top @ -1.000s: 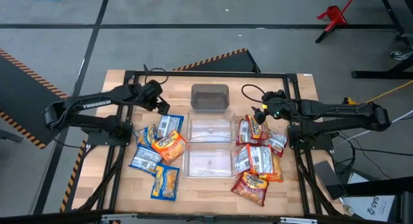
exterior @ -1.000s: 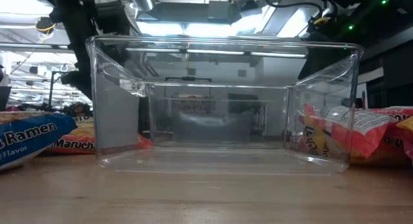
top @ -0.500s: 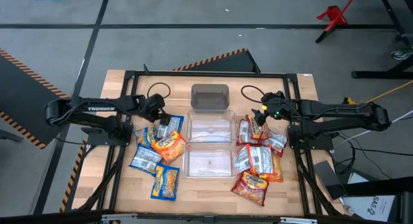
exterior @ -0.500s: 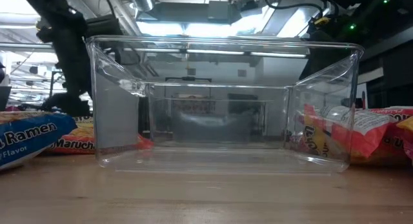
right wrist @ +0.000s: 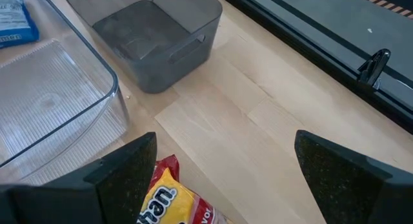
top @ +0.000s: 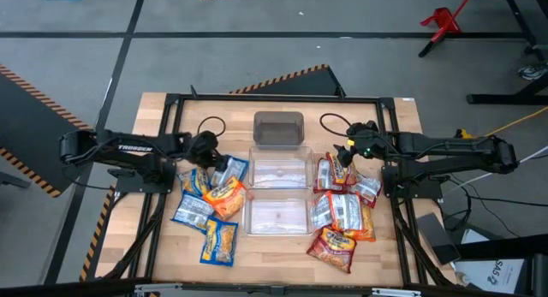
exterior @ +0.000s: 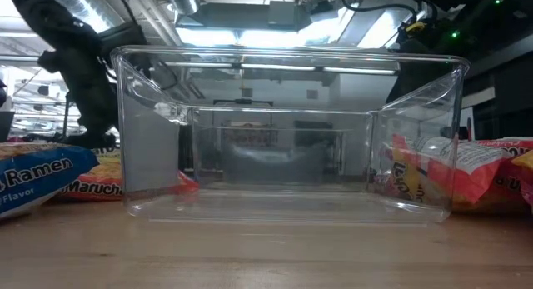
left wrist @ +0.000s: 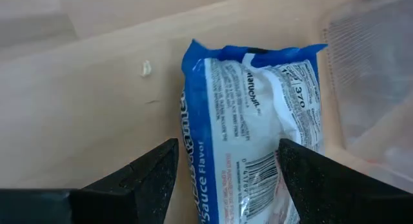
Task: Sort Maruchan noodles
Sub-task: Put the blue noodle pack into the black bin
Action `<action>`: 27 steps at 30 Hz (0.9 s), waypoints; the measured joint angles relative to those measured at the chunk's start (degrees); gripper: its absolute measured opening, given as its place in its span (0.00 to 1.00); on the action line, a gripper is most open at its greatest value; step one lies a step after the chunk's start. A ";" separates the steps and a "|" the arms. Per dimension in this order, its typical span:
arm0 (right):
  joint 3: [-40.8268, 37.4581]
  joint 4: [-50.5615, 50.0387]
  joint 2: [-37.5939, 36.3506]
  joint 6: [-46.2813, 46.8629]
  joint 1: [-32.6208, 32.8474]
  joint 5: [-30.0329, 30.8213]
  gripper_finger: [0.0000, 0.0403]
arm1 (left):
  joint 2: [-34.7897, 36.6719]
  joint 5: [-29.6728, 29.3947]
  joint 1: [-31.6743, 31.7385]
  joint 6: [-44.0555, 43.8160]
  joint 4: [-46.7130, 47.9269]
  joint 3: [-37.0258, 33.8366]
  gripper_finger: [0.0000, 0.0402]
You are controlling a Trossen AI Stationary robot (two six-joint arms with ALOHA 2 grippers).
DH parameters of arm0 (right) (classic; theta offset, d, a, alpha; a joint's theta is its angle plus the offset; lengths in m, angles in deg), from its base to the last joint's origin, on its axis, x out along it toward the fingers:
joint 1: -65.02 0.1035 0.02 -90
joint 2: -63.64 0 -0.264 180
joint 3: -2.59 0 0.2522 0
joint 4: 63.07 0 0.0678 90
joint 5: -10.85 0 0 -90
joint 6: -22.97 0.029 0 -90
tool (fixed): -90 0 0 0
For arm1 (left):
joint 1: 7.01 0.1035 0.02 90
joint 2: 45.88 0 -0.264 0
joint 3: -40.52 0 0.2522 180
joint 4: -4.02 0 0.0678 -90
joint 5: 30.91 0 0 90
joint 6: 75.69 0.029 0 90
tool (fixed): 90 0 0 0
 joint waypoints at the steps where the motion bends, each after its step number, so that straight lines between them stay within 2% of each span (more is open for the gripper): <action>1: 0.00 0.02 0.00 0.00 0.00 0.02 0.87 | 0.00 0.15 -0.01 -0.55 -1.30 -0.96 0.63; 6: 0.00 0.04 0.00 -0.02 0.00 0.07 0.87 | 0.09 0.21 -0.01 -1.12 -4.21 -2.91 0.59; 11: 0.00 0.07 0.00 -0.39 0.00 0.00 0.87 | -0.11 -0.16 0.12 -0.06 -10.03 -3.19 0.60; 27: -0.02 0.02 0.00 -0.46 0.00 -0.04 0.87 | -0.11 2.83 1.08 2.56 -11.49 -3.18 0.78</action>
